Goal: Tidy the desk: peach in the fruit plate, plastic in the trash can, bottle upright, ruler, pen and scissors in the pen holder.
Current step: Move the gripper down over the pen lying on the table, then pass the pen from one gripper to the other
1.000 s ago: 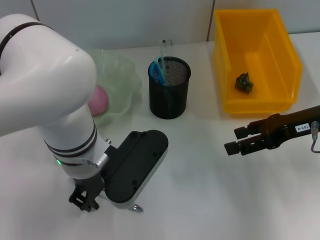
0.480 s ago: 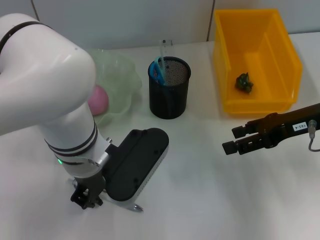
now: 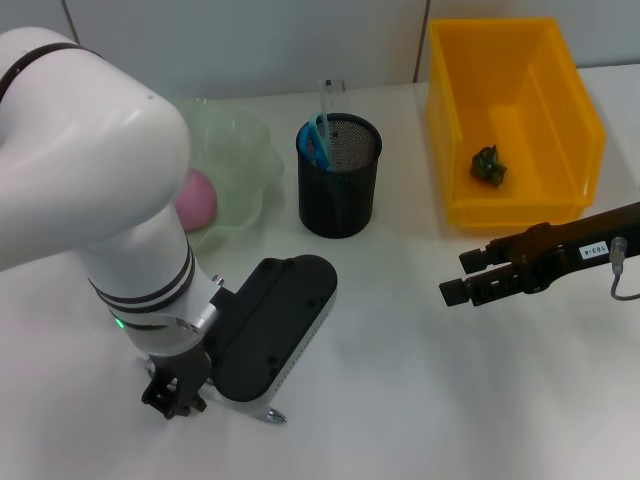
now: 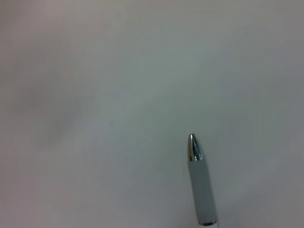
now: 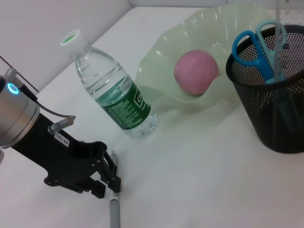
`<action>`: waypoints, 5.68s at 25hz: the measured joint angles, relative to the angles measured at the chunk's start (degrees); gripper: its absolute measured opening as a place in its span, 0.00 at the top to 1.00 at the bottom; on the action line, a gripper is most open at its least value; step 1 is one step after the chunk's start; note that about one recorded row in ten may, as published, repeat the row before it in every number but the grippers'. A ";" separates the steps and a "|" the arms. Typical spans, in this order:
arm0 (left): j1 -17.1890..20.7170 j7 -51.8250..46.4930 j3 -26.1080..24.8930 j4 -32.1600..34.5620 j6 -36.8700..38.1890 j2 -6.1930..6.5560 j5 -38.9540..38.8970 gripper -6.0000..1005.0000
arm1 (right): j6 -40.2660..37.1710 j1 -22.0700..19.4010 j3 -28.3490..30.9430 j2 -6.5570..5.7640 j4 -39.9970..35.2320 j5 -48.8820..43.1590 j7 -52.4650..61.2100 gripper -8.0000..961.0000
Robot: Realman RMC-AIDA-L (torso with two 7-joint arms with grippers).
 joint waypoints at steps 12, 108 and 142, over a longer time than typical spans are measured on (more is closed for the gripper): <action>0.22 -0.63 0.30 -0.92 -1.63 0.00 0.09 0.74 | 0.18 0.06 0.00 0.08 0.23 0.00 0.00 0.13; -1.11 -30.56 -41.54 15.60 17.45 0.62 -29.88 0.86 | -3.85 0.89 -1.88 -1.84 -0.73 -0.48 -9.18 0.13; 3.08 -61.31 -57.67 0.81 16.06 0.59 -32.36 0.86 | 2.93 -8.73 -0.02 4.00 -5.42 19.05 -36.69 0.13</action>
